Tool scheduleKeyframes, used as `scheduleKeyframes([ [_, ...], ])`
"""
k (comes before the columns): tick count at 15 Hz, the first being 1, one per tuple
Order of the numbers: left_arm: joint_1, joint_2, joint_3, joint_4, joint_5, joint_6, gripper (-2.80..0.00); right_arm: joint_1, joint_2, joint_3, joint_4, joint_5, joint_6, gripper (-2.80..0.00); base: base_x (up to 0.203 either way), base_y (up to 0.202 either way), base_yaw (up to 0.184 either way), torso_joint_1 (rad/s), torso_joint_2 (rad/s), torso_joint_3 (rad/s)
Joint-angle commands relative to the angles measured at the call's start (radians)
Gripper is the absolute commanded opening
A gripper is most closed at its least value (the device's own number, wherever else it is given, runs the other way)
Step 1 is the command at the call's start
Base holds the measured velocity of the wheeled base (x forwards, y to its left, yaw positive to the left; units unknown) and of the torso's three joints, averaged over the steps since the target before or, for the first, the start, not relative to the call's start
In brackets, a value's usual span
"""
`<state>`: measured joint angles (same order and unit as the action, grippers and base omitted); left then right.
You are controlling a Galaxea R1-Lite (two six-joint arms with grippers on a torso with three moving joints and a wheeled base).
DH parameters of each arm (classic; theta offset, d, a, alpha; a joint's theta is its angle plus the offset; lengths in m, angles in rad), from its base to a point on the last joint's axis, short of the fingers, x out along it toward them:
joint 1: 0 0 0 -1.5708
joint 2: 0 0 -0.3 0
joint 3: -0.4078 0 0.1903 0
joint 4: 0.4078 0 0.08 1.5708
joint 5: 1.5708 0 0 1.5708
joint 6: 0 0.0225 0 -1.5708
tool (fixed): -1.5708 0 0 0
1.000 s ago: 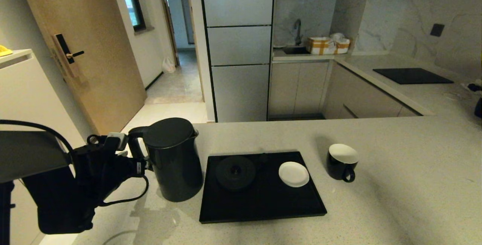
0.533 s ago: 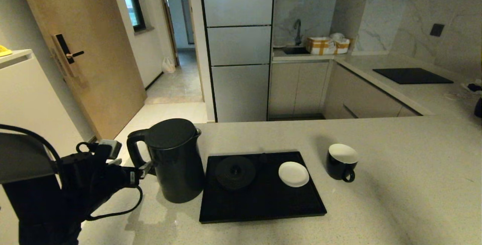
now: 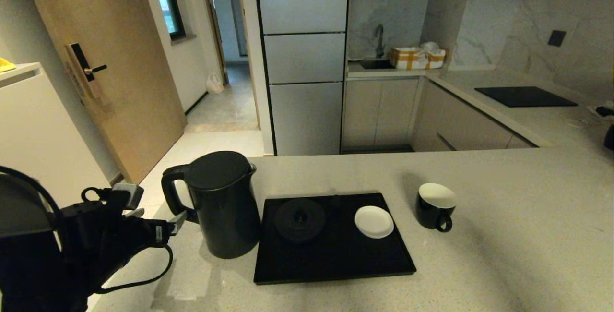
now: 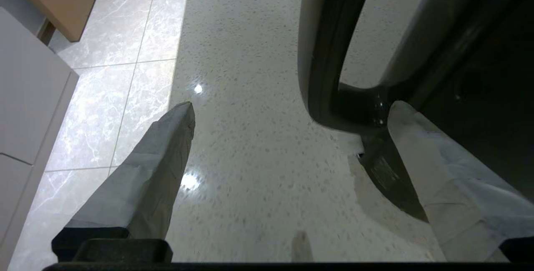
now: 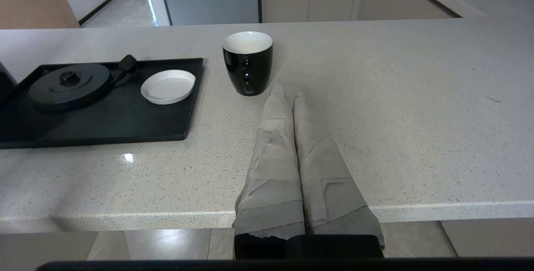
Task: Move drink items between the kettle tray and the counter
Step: Place it on the left, then return the kettle to its original position
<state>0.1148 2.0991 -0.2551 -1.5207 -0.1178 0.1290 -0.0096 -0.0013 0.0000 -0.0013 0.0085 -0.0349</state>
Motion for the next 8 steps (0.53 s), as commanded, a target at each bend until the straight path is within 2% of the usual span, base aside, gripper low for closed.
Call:
scheduleKeyframes([
  [1, 0.029, -0.073, 0.046, -0.009, -0.037, 0.0, 0.0, 0.0, 0.0, 0.0, 0.0, 0.001, 0.0, -2.8, 0.0, 0.0, 0.0, 0.0, 0.0, 0.0],
  [6, 0.105, -0.236, 0.196, -0.009, -0.111, -0.005, 0.0, 0.0, 0.0, 0.0, 0.0, 0.001, 0.0, -2.8, 0.0, 0.0, 0.0, 0.0, 0.0, 0.0],
  [7, 0.115, -0.274, 0.219, -0.009, -0.112, -0.013, -2.8, 0.0, 0.0, 0.0, 0.0, 0.001, 0.0, -2.8, 0.0, 0.0, 0.0, 0.0, 0.0, 0.0],
  [8, 0.124, -0.307, 0.236, -0.009, -0.113, -0.021, -2.8, -0.001, 0.0, 0.0, 0.0, -0.001, 0.0, -2.8, 0.0, 0.0, 0.0, 0.0, 0.0, 0.0],
])
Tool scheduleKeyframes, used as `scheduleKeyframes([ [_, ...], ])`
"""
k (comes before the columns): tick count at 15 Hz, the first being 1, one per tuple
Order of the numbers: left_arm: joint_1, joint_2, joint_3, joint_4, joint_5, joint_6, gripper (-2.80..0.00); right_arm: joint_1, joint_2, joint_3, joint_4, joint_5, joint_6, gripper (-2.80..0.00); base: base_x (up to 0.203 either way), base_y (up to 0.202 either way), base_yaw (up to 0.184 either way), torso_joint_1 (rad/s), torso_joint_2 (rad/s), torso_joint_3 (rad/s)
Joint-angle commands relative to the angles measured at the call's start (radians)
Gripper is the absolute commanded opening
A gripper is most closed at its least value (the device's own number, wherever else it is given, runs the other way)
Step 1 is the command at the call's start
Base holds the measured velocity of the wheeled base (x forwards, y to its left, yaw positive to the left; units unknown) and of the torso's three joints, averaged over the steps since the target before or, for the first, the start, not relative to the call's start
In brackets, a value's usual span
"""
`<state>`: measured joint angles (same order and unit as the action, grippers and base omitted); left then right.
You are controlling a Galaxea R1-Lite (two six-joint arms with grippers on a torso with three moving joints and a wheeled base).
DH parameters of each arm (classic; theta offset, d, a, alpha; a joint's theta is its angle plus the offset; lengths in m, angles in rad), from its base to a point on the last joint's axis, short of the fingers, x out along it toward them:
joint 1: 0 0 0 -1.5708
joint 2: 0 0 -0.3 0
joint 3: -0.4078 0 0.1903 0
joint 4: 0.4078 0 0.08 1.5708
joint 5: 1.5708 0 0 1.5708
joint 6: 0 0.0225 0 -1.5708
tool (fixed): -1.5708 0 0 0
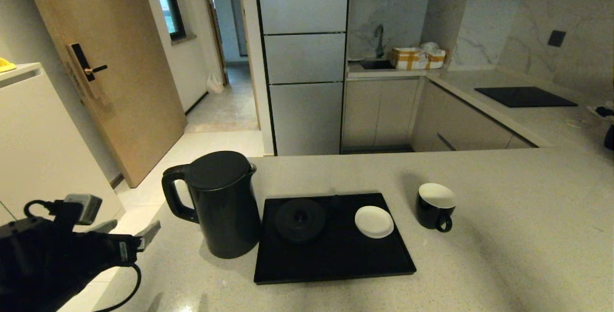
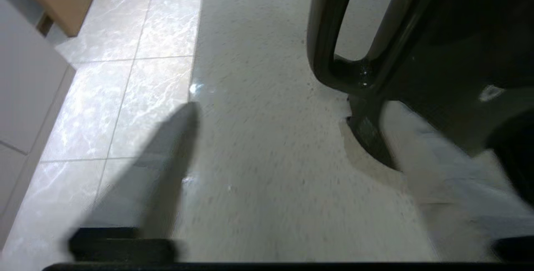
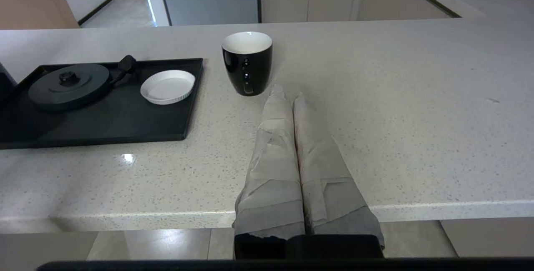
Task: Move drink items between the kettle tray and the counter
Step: Return the kettle to its original position
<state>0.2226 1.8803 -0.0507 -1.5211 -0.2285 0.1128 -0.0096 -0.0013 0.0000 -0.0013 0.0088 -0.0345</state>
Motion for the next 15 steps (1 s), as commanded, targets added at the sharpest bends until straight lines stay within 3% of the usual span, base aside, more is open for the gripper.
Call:
scheduleKeyframes([
  [1, 0.025, -0.125, 0.041, -0.009, -0.003, -0.01, -2.8, 0.0, 0.0, 0.0, 0.0, 0.0, -0.001, -2.8, 0.0, 0.0, 0.0, 0.0, 0.0, 0.0],
  [4, 0.054, -0.31, 0.012, 0.085, 0.004, -0.018, -2.8, 0.0, 0.0, 0.0, 0.0, 0.0, -0.001, -2.8, 0.0, 0.0, 0.0, 0.0, 0.0, 0.0],
  [6, 0.063, -0.432, -0.081, 0.311, 0.024, -0.021, -2.8, -0.001, 0.0, 0.0, 0.0, 0.0, -0.001, -2.8, 0.0, 0.0, 0.0, 0.0, 0.0, 0.0],
  [8, 0.068, -0.608, -0.311, 0.766, 0.042, -0.05, -2.8, -0.001, 0.0, 0.0, 0.0, 0.0, -0.001, -2.8, 0.0, 0.0, 0.0, 0.0, 0.0, 0.0],
  [10, 0.07, -0.793, -0.589, 1.374, 0.027, -0.092, -2.8, -0.001, 0.0, 0.0, 0.0, 0.0, -0.001, -2.8, 0.0, 0.0, 0.0, 0.0, 0.0, 0.0],
  [11, 0.071, -0.907, -0.681, 1.557, 0.009, -0.104, -2.8, 0.0, 0.0, 0.0, 0.0, 0.0, -0.001, -2.8, 0.0, 0.0, 0.0, 0.0, 0.0, 0.0],
  [13, 0.067, -1.121, -0.764, 1.809, -0.036, -0.118, -2.8, -0.001, 0.0, 0.0, 0.0, 0.0, -0.001, -2.8, 0.0, 0.0, 0.0, 0.0, 0.0, 0.0],
  [15, 0.03, -1.248, -0.865, 2.199, -0.089, -0.126, -2.8, 0.0, 0.0, 0.0, 0.0, 0.0, -0.001, -2.8, 0.0, 0.0, 0.0, 0.0, 0.0, 0.0],
])
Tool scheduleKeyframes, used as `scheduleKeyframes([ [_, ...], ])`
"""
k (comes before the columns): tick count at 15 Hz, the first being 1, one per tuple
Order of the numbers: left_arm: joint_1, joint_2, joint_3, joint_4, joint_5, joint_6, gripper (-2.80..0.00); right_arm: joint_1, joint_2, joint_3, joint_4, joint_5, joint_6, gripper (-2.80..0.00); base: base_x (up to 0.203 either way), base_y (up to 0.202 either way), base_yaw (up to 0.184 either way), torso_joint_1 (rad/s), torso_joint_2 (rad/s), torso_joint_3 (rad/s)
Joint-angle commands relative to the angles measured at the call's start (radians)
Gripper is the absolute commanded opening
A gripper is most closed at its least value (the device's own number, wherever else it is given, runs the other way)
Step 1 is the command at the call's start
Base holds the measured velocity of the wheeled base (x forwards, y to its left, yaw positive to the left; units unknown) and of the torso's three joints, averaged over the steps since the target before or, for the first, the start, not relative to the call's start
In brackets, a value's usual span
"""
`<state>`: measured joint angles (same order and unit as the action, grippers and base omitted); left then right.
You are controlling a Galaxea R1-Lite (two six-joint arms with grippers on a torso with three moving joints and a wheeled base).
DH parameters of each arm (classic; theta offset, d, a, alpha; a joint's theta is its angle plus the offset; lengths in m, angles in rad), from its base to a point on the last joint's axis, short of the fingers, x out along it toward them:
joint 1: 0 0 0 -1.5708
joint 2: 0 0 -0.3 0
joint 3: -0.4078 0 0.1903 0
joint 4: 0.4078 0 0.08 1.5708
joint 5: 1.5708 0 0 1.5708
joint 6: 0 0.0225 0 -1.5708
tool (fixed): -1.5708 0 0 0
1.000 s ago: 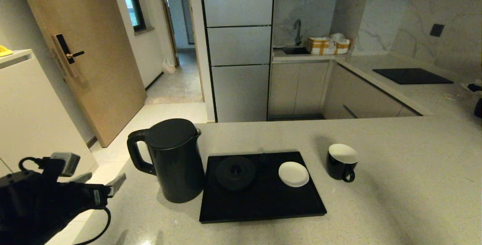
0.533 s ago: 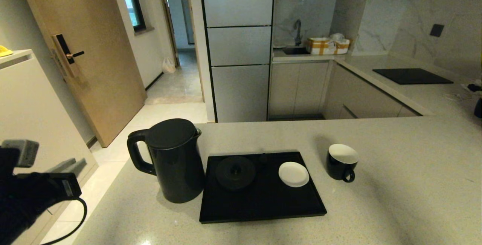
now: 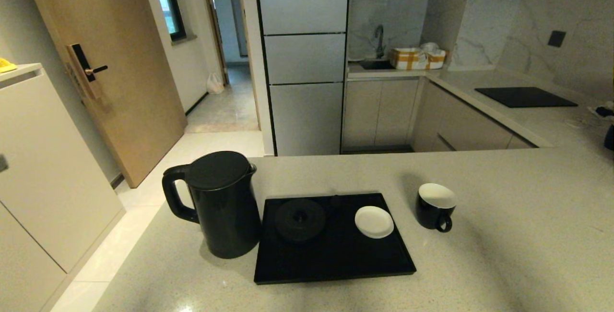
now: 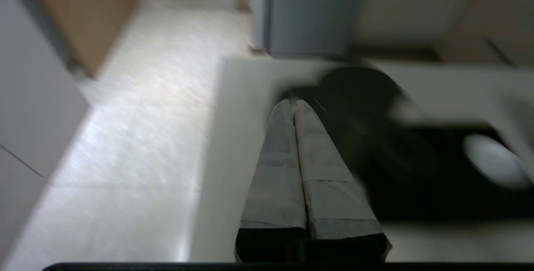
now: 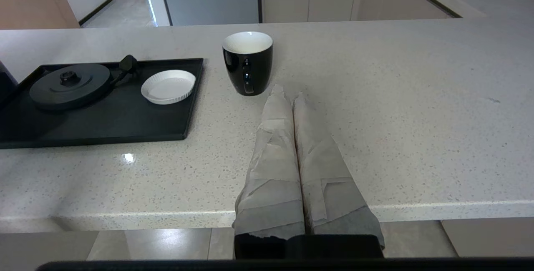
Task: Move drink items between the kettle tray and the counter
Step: Return the kettle to its original position
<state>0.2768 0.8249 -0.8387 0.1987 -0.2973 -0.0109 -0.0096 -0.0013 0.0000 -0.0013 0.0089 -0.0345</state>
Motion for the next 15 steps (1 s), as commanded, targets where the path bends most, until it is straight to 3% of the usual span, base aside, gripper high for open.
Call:
scheduleKeyframes([
  [1, -0.061, -0.258, -0.132, 0.644, -0.038, -0.002, -2.8, 0.0, 0.0, 0.0, 0.0, 0.0, -0.001, -2.8, 0.0, 0.0, 0.0, 0.0, 0.0, 0.0],
  [3, -0.171, -0.391, -0.157, 0.768, -0.044, -0.002, -2.8, 0.0, 0.0, 0.0, 0.0, 0.0, -0.001, -2.8, 0.0, 0.0, 0.0, 0.0, 0.0, 0.0],
  [5, -0.337, -0.5, -0.134, 0.871, 0.054, -0.005, -2.8, -0.001, 0.0, 0.0, 0.0, 0.0, -0.001, -2.8, 0.0, 0.0, 0.0, 0.0, 0.0, 0.0],
  [6, -0.384, -0.528, -0.105, 0.905, 0.14, -0.019, -2.8, -0.001, 0.0, 0.0, 0.0, 0.0, -0.001, -2.8, 0.0, 0.0, 0.0, 0.0, 0.0, 0.0],
  [7, -0.397, -0.536, -0.047, 0.907, 0.27, -0.045, -2.8, 0.0, 0.0, 0.0, 0.0, 0.0, -0.001, -2.8, 0.0, 0.0, 0.0, 0.0, 0.0, 0.0],
  [8, -0.395, -0.539, -0.001, 0.876, 0.33, -0.065, -2.8, 0.0, 0.0, 0.0, 0.0, 0.0, -0.001, -2.8, 0.0, 0.0, 0.0, 0.0, 0.0, 0.0],
  [11, -0.369, -0.546, 0.165, 0.505, 0.369, -0.078, -2.8, 0.0, 0.0, 0.0, 0.0, -0.001, -0.001, -2.8, 0.0, 0.0, 0.0, 0.0, 0.0, 0.0],
  [12, -0.325, -0.583, 0.19, 0.485, 0.363, -0.073, -2.8, 0.0, 0.0, 0.0, 0.0, 0.0, -0.001, -2.8, 0.0, 0.0, 0.0, 0.0, 0.0, 0.0],
  [15, -0.287, -0.794, 0.29, 0.615, 0.344, -0.037, -2.8, 0.0, 0.0, 0.0, 0.0, 0.0, -0.001, -2.8, 0.0, 0.0, 0.0, 0.0, 0.0, 0.0],
])
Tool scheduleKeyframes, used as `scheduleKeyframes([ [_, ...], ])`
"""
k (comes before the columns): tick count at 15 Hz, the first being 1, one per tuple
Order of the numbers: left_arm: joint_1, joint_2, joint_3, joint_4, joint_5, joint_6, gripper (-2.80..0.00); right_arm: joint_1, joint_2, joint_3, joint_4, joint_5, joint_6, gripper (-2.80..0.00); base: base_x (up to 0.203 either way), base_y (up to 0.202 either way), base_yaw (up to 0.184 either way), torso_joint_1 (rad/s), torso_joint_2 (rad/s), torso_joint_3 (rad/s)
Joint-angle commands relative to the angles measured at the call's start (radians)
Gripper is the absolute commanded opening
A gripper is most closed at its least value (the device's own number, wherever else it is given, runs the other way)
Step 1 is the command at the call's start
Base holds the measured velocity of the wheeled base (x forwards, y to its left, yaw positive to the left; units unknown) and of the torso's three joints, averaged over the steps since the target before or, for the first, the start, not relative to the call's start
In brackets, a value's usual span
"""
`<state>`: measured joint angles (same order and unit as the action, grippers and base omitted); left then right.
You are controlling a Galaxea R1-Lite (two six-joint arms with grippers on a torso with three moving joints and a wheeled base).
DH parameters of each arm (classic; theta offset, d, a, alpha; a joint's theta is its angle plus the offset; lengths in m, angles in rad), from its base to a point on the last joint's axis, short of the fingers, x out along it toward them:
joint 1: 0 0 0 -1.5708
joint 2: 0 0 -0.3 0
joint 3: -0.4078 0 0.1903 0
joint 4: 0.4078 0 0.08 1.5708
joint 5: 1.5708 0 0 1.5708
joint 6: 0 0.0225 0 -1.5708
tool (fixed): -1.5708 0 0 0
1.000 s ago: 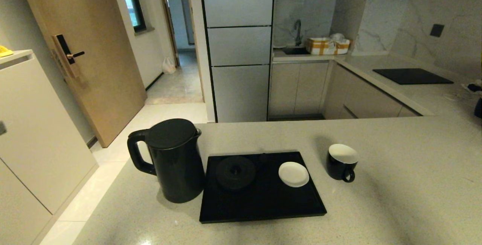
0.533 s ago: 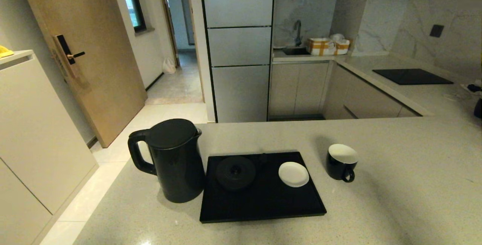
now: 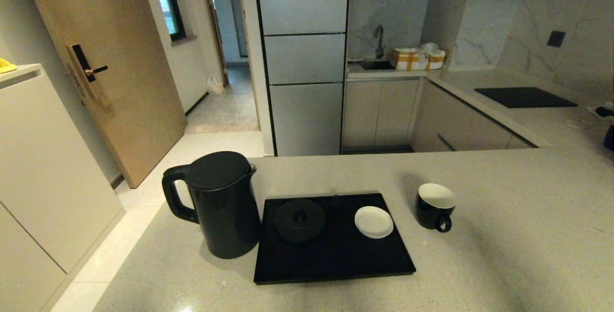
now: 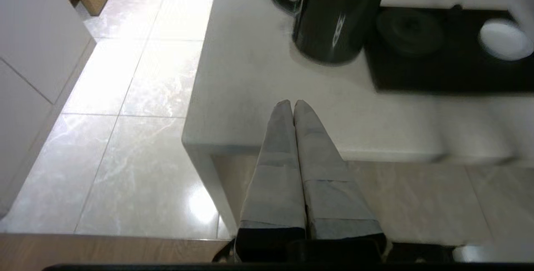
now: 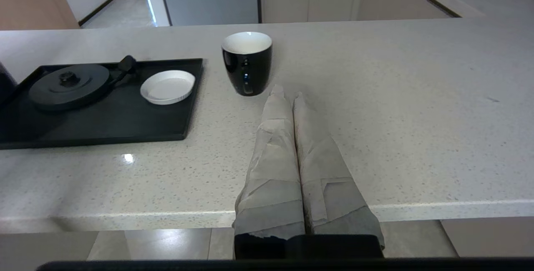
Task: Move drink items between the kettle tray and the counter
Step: Return the kettle to its original position
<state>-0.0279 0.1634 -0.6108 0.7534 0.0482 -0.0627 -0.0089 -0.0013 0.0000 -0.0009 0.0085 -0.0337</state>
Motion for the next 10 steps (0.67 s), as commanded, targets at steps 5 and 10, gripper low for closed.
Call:
scheduleKeyframes([
  [5, 0.031, -0.163, 0.412, -0.408, 0.004, 0.094, -2.8, -0.002, 0.0, 0.0, -0.001, 0.001, -0.002, -2.8, 0.0, 0.0, 0.0, 0.0, 0.0, 0.0],
  [10, 0.032, -0.162, 0.6, -0.775, -0.036, 0.082, -2.8, 0.0, 0.0, 0.0, -0.001, 0.001, -0.002, -2.8, 0.0, 0.0, 0.0, 0.0, 0.0, 0.0],
])
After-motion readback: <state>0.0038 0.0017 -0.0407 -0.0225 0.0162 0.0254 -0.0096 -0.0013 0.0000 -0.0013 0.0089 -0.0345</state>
